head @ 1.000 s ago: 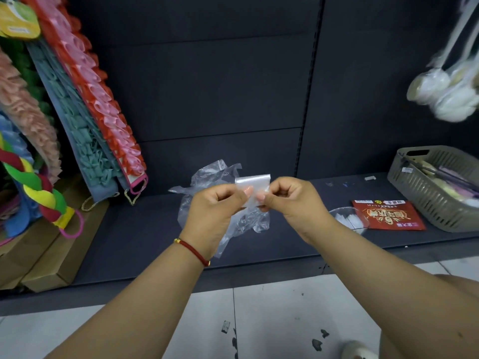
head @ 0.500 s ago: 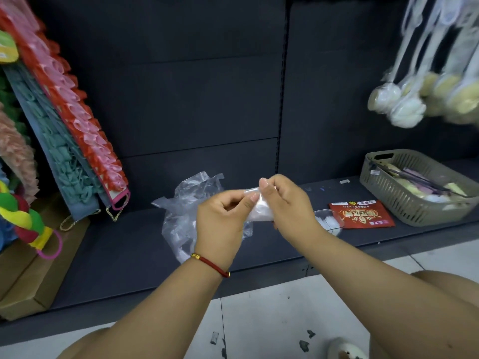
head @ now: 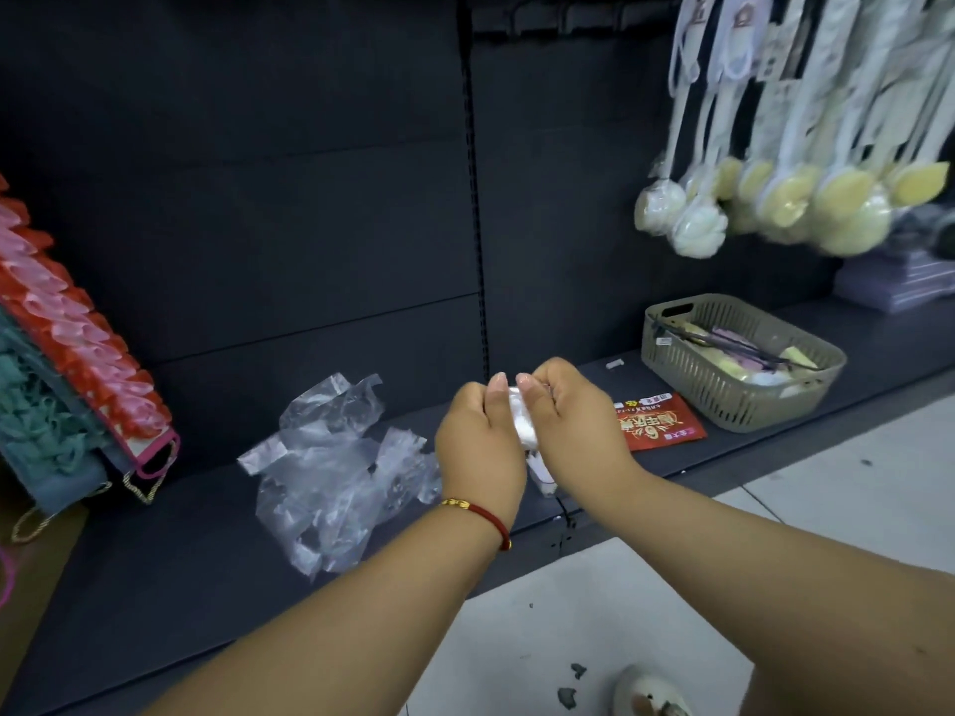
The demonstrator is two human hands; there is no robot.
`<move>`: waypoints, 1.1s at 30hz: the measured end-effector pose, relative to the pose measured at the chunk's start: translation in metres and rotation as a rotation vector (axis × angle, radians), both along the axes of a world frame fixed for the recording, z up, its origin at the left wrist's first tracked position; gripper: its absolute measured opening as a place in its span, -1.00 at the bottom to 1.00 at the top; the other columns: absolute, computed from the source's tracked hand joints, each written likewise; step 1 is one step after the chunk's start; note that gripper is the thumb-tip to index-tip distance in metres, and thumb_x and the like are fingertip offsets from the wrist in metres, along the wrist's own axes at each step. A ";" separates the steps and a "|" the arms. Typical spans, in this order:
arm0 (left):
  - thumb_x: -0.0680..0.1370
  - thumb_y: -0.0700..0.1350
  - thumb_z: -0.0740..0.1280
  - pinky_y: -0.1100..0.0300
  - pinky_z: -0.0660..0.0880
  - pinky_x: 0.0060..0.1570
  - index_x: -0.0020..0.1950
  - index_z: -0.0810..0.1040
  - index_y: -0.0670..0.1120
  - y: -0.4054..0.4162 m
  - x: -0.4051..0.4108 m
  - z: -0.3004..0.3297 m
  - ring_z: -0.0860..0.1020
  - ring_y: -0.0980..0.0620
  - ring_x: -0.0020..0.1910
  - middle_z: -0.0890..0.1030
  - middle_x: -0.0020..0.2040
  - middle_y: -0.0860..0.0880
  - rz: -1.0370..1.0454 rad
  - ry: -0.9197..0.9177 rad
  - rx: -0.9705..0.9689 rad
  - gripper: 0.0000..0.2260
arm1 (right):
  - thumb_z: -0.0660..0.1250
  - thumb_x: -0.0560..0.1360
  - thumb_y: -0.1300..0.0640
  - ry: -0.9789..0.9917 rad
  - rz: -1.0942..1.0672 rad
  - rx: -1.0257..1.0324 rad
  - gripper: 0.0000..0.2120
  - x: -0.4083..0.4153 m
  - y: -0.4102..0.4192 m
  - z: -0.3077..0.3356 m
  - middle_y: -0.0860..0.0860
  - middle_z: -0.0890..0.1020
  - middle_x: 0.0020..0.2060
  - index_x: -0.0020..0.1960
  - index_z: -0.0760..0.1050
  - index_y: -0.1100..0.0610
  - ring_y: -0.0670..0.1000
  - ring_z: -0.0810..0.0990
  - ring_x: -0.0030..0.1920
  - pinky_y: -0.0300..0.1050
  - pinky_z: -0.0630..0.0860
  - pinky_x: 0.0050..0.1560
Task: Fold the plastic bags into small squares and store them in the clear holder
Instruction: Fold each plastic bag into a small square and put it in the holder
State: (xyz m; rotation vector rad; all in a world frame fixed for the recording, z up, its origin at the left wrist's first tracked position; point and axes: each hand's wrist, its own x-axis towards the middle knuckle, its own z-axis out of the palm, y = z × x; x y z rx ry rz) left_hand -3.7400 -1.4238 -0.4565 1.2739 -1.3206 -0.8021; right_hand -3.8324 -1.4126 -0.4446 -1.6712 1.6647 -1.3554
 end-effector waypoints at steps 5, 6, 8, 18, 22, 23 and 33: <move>0.67 0.01 0.16 0.26 0.31 -0.40 -0.29 0.33 -0.08 -0.013 -0.026 -0.006 0.35 0.10 -0.40 0.41 -0.39 0.02 -0.008 -0.033 -0.052 -0.65 | 0.19 0.62 -0.01 -0.142 -0.102 0.085 -0.70 -0.012 -0.012 -0.004 -0.05 0.45 -0.40 -0.21 0.38 0.14 -0.11 0.41 -0.38 -0.30 0.30 -0.42; 0.67 0.00 0.16 0.29 0.30 -0.41 -0.29 0.33 -0.09 -0.015 -0.029 -0.009 0.35 0.10 -0.39 0.41 -0.39 0.03 -0.012 -0.032 -0.048 -0.65 | 0.21 0.62 0.01 -0.193 -0.116 0.075 -0.69 -0.014 -0.012 -0.007 -0.04 0.44 -0.41 -0.24 0.35 0.13 -0.11 0.40 -0.40 -0.33 0.30 -0.44; 0.67 -0.02 0.17 0.34 0.30 -0.42 -0.30 0.34 -0.08 -0.016 -0.037 -0.014 0.35 0.11 -0.38 0.42 -0.38 0.03 -0.024 -0.022 -0.034 -0.65 | 0.23 0.62 0.03 -0.266 -0.143 0.065 -0.68 -0.018 -0.012 -0.015 -0.05 0.41 -0.43 -0.28 0.31 0.11 -0.13 0.38 -0.42 -0.34 0.30 -0.43; 0.65 -0.10 0.22 0.29 0.32 -0.40 -0.27 0.39 -0.23 -0.031 -0.064 -0.034 0.32 0.18 -0.43 0.40 -0.39 -0.01 -0.119 0.084 0.031 -0.67 | 0.28 0.59 0.08 -0.468 -0.223 0.087 -0.70 -0.042 -0.019 -0.039 -0.03 0.42 -0.44 -0.28 0.35 0.12 -0.11 0.37 -0.44 -0.27 0.34 -0.46; 0.64 -0.05 0.25 0.20 0.35 -0.33 -0.23 0.46 -0.23 -0.055 -0.058 -0.053 0.38 0.09 -0.36 0.45 -0.34 -0.02 -0.245 -0.057 0.031 -0.68 | 0.33 0.57 0.10 -0.436 -0.082 0.251 -0.76 -0.071 -0.029 -0.051 0.07 0.52 -0.48 -0.19 0.45 0.23 -0.07 0.43 -0.55 -0.25 0.39 -0.53; 0.63 -0.03 0.26 0.21 0.35 -0.33 -0.21 0.48 -0.23 -0.062 -0.057 -0.059 0.39 0.10 -0.36 0.47 -0.34 -0.02 -0.276 -0.113 0.023 -0.68 | 0.36 0.56 0.11 -0.370 -0.045 0.285 -0.78 -0.080 -0.033 -0.054 0.06 0.54 -0.49 -0.17 0.49 0.25 -0.08 0.46 -0.54 -0.26 0.42 -0.50; 0.68 -0.05 0.13 0.30 0.37 -0.18 -0.01 0.52 -0.04 -0.134 -0.068 -0.125 0.48 0.07 -0.09 0.54 -0.04 0.01 -0.441 -0.499 0.067 -0.79 | 0.43 0.50 0.15 0.025 -0.102 0.541 -0.93 -0.135 -0.100 -0.109 -0.05 0.59 -0.38 -0.13 0.59 0.12 -0.15 0.52 -0.41 -0.35 0.42 -0.42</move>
